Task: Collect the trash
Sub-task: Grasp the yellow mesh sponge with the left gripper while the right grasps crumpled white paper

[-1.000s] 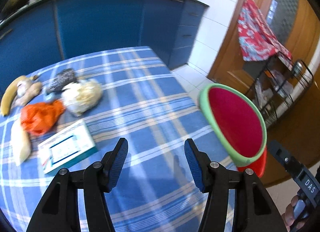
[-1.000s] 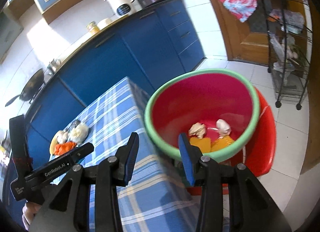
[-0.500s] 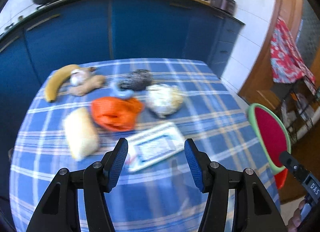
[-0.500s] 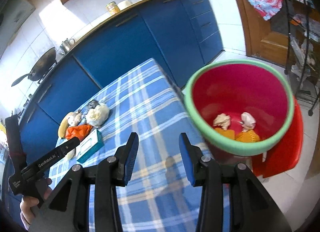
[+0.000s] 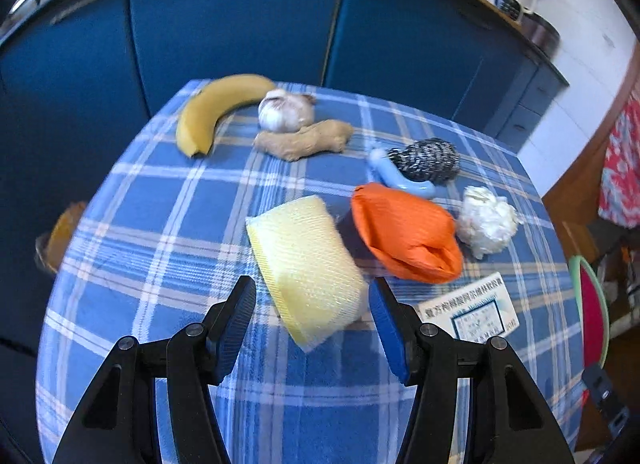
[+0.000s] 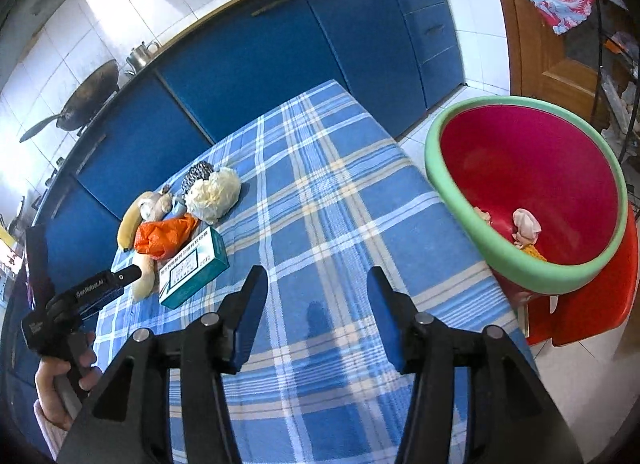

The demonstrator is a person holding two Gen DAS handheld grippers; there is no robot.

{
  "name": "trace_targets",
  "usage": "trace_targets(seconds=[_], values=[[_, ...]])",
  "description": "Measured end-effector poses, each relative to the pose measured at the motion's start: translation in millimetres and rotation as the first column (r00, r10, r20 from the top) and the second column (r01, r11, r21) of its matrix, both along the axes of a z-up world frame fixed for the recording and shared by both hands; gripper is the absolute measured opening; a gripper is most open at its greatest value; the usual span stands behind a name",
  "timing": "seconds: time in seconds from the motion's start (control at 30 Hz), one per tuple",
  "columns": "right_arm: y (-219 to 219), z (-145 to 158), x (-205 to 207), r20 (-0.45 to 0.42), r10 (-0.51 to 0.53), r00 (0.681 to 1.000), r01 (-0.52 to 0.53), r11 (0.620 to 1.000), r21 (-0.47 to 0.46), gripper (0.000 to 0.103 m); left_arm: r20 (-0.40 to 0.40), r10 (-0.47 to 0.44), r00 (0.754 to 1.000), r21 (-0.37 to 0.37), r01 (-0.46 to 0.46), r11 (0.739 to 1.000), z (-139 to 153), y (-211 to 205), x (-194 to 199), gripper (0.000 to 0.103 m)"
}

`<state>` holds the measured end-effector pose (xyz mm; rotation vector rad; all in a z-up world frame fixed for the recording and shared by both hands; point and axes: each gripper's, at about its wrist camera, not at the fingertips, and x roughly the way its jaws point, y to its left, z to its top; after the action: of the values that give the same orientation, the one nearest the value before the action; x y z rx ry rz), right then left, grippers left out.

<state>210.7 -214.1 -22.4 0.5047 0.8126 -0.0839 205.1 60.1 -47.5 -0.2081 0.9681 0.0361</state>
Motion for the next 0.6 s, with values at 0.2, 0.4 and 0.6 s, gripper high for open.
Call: trace_targets(seconds=[0.2,0.4,0.6], values=[[8,-4,6,-0.022,0.01,1.0,-0.01,1.0,-0.011,0.055,-0.03,0.012,0.999,-0.039,-0.013,0.999,-16,3,15,0.064],[13,-7,8,-0.037,0.022,0.999,-0.023,1.0,-0.02,0.055,0.014,0.01,1.0,-0.02,-0.01,1.0,-18,2,20,0.062],[23,-6,18,-0.051,0.052,0.997,-0.054,0.997,-0.054,0.055,0.064,0.003,0.998,-0.049,0.0,0.999,-15,11,17,0.039]])
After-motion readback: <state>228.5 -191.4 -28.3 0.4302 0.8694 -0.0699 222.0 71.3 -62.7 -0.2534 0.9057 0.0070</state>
